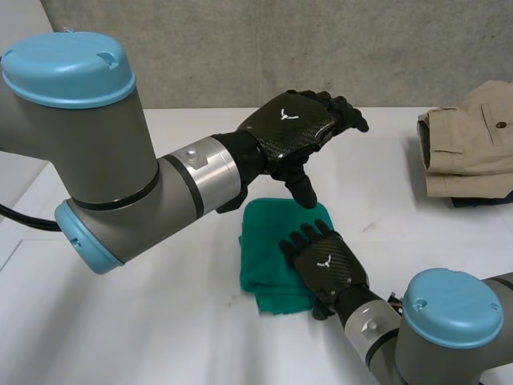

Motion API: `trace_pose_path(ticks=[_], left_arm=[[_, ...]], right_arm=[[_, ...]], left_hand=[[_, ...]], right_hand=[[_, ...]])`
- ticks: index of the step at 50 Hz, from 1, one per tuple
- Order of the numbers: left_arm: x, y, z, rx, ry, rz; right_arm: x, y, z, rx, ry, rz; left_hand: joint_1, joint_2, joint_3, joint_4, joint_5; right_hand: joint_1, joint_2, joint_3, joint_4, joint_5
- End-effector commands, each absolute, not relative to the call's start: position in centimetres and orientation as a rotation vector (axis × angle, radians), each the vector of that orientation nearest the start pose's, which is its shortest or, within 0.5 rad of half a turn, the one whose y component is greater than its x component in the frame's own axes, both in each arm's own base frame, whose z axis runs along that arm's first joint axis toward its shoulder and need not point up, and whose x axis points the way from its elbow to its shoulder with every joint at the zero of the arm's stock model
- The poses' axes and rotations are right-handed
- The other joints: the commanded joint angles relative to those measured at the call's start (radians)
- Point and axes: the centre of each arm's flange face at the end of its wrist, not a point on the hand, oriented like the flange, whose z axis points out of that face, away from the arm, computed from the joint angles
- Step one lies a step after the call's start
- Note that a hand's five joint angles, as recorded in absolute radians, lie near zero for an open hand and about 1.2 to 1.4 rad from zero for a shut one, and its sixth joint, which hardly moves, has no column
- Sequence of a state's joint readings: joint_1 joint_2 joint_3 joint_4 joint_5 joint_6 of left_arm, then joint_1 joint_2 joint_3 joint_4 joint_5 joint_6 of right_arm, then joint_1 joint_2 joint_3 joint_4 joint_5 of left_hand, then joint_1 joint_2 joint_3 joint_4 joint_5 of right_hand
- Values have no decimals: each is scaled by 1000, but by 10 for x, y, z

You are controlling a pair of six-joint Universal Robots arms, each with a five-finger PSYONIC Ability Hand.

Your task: Fold the laundry.

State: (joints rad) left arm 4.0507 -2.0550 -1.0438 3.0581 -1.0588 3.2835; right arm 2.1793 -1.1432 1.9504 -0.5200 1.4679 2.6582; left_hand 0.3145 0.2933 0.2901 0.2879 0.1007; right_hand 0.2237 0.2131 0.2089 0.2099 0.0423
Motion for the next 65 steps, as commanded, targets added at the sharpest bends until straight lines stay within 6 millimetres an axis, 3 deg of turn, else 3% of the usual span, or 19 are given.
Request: trace_pose_path(ticks=[1, 5, 11, 12, 15, 19, 27, 31, 35, 38, 42, 46, 48, 55, 56, 58, 59, 63, 65], left_arm=[[-387, -210, 284, -1121, -1504, 1550], [-387, -210, 284, -1120, -1505, 1551], [-387, -210, 284, -1121, -1505, 1554], [-387, -210, 284, -1119, -1505, 1553], [-386, -209, 286, -1119, -1501, 1558], [-385, -211, 292, -1103, -1502, 1590], [-382, -217, 306, -1057, -1512, 1676], [-379, -218, 324, -1026, -1483, 1744], [-377, -219, 340, -1003, -1437, 1803], [-376, -217, 347, -995, -1407, 1829], [-376, -216, 351, -992, -1389, 1842], [-376, -216, 350, -993, -1390, 1840], [-377, -215, 350, -993, -1393, 1837], [-378, -217, 341, -992, -1417, 1812], [-379, -217, 340, -993, -1421, 1806], [-379, -216, 337, -996, -1429, 1797], [-379, -217, 335, -997, -1434, 1793], [-381, -220, 326, -1000, -1457, 1777], [-381, -220, 323, -1005, -1464, 1769]], right_arm=[[301, -195, 111, -1303, 1939, -1890], [306, -202, 107, -1307, 1932, -1900], [313, -209, 115, -1291, 1868, -1955], [314, -210, 115, -1284, 1862, -1958], [321, -216, 117, -1279, 1824, -1965], [329, -225, 120, -1288, 1783, -1974], [328, -279, 173, -1146, 1676, -2217], [321, -308, 219, -1034, 1577, -2383], [293, -353, 269, -820, 1495, -2544], [273, -375, 291, -705, 1445, -2612], [230, -410, 322, -551, 1357, -2745], [169, -441, 347, -431, 1272, -2907], [153, -450, 345, -422, 1258, -2932], [99, -497, 277, -581, 1294, -2926], [84, -505, 251, -614, 1344, -2913], [71, -511, 230, -626, 1386, -2896], [58, -516, 209, -635, 1447, -2866], [43, -518, 160, -676, 1604, -2733], [44, -517, 151, -685, 1635, -2692]], left_hand=[[-33, -12, -9, -7, 6], [-33, -12, -9, -7, 6], [-31, -9, -6, -4, 9], [-31, -9, -6, -4, 9], [-31, -9, -6, -4, 9], [-31, -9, -6, -4, 9], [-39, -18, -15, -13, 0], [-95, -74, -71, -68, -56], [-136, -115, -112, -110, -97], [-140, -119, -116, -113, -101], [-140, -119, -116, -113, -101], [-140, -119, -116, -113, -101], [-140, -119, -116, -113, -101], [-140, -119, -116, -113, -101], [-140, -119, -116, -113, -101], [-140, -119, -116, -113, -101], [-140, -119, -116, -113, -101], [-140, -119, -116, -113, -101], [-140, -119, -116, -113, -101]], right_hand=[[-49, -39, -34, -35, -42], [-49, -39, -34, -35, -42], [275, 285, 290, 289, 282], [360, 370, 374, 373, 366], [1170, 1181, 1185, 1184, 1177], [1173, 1183, 1187, 1186, 1179], [1173, 1183, 1187, 1186, 1179], [1173, 1183, 1187, 1186, 1179], [1173, 1183, 1187, 1186, 1179], [1173, 1183, 1187, 1186, 1179], [1173, 1183, 1187, 1186, 1179], [1173, 1183, 1187, 1186, 1179], [1173, 1183, 1187, 1186, 1179], [1173, 1183, 1187, 1186, 1179], [1173, 1183, 1187, 1186, 1179], [1173, 1183, 1187, 1186, 1179], [1173, 1183, 1187, 1186, 1179], [1173, 1183, 1187, 1186, 1179], [1173, 1183, 1187, 1186, 1179]])
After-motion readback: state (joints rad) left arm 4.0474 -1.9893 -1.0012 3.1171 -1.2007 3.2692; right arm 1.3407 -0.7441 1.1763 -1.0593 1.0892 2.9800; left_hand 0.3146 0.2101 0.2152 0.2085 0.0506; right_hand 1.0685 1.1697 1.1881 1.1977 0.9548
